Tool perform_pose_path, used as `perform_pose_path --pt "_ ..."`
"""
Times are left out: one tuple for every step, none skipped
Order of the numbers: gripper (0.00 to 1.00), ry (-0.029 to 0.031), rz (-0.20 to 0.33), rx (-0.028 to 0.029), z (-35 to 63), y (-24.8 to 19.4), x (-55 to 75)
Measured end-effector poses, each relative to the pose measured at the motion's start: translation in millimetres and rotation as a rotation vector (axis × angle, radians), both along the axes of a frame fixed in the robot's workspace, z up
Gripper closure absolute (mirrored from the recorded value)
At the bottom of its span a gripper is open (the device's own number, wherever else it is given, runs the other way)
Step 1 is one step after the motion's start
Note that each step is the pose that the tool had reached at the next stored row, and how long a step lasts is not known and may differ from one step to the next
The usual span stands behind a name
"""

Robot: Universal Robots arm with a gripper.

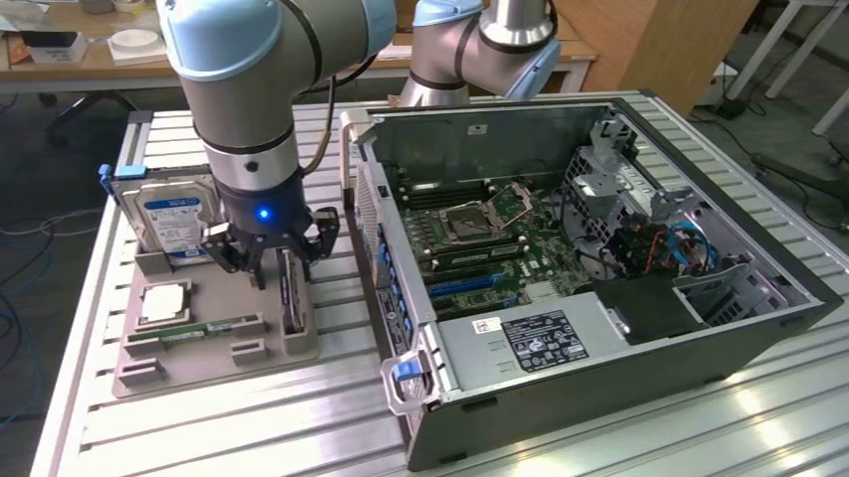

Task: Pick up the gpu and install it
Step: 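Pick up the gpu and move the gpu toward the slot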

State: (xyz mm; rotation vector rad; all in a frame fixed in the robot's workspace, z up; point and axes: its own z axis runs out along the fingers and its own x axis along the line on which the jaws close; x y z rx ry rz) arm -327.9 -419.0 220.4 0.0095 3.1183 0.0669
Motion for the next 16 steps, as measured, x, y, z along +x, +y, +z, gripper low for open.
perform_pose_path --pt "0.43 0.0 0.0 0.0 0.0 0.0 0.1" --pt "0.43 0.0 0.0 0.0 0.0 0.0 0.2" --pt "0.49 -0.0001 0.0 0.0001 0.0 0.0 0.5" --pt "0.49 0.0 0.0 0.0001 0.0 0.0 1.2" --pt "0.49 0.0001 0.0 0.0 0.0 -0.1 1.6" --pt "0.49 0.0 0.0 0.0 0.0 -0.1 1.8" --pt "0.51 0.0001 0.0 -0.0001 0.0 -0.1 1.7" --pt "0.57 0.0001 0.0 -0.0001 0.0 -0.1 1.8" --pt "0.57 0.0 0.0 0.0 0.0 -0.1 1.8" --pt "0.64 0.0001 0.0 -0.0001 0.0 -0.1 1.9" --pt "0.64 0.0001 0.0 0.0 0.0 -0.1 1.9" --pt "0.64 0.0001 0.0 -0.0001 0.0 -0.1 1.9" --pt "0.64 0.0001 0.0 0.0 0.0 -0.1 1.9" --pt "0.64 0.0 0.0 0.0 0.0 -0.1 1.9" --pt "0.64 0.0001 0.0 -0.0001 0.0 -0.1 1.9" --pt "0.64 0.0001 0.0 -0.0001 0.0 -0.1 1.9"
